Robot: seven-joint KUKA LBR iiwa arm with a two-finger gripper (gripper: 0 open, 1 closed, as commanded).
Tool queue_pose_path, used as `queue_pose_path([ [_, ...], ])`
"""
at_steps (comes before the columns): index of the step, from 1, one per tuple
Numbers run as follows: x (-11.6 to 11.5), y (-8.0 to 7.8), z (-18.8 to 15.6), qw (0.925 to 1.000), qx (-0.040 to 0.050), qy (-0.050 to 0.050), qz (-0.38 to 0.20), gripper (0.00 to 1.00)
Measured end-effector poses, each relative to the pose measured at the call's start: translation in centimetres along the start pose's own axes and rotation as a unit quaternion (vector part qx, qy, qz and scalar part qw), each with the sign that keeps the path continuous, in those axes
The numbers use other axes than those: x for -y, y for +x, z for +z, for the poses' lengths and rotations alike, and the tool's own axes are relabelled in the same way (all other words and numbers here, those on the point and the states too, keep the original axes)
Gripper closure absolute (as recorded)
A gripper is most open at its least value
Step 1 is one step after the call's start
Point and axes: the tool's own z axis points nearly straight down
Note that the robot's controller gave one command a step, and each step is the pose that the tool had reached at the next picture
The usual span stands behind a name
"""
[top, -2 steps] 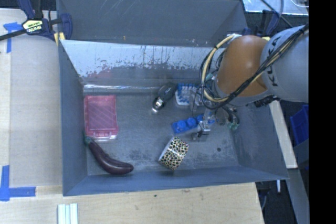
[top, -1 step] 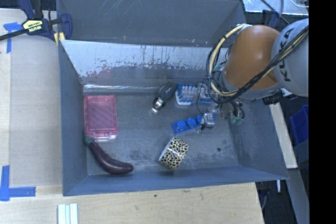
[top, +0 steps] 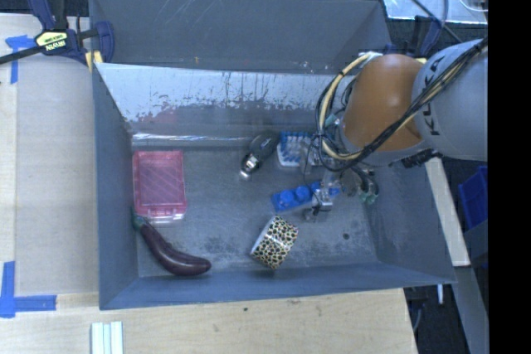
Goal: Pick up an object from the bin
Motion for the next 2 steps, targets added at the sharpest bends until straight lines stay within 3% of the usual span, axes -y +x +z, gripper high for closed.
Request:
queue_pose_path([
  [1,0.09,0.68,-0.2,0.9979,0.0093,-0.001,0.064,0.0],
  [2,0.09,-0.14,-0.14,1.0,0.0028,0.001,0.0,1.0],
])
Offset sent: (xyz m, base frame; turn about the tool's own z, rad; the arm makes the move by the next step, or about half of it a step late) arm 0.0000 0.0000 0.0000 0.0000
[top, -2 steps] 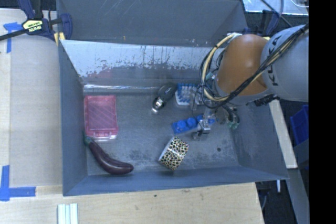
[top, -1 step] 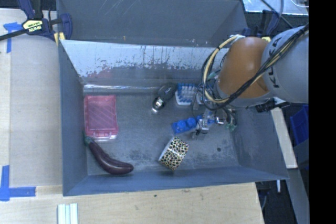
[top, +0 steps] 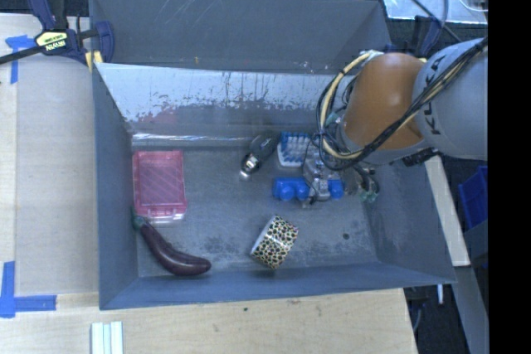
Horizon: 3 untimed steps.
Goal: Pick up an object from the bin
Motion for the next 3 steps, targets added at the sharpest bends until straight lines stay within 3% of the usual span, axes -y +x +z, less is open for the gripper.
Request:
queue_pose_path([
  [2,0.0,0.1,-0.3,1.0,-0.0012,0.0,0.0,1.0],
  [3,-0.1,0.4,-2.2,1.0,-0.0059,-0.001,0.0,1.0],
])
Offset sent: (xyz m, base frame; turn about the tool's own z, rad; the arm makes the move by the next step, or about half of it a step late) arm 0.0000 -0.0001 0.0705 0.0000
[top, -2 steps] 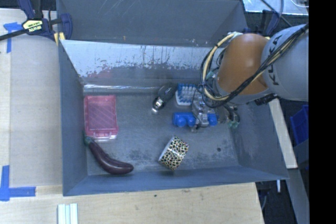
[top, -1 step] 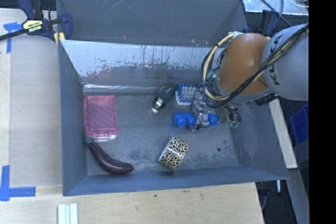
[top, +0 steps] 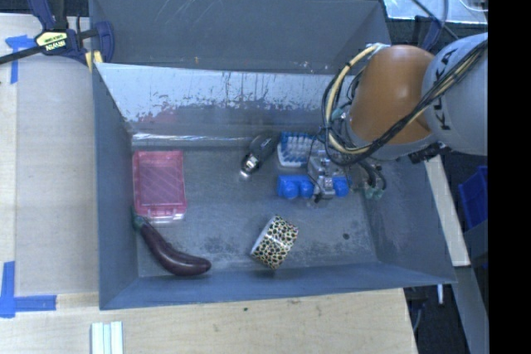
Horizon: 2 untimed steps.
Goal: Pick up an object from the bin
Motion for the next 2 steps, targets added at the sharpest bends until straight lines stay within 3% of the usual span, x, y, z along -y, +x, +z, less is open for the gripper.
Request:
queue_pose_path([
  [2,0.0,-0.2,-3.9,1.0,0.0038,0.0,0.0,1.0],
])
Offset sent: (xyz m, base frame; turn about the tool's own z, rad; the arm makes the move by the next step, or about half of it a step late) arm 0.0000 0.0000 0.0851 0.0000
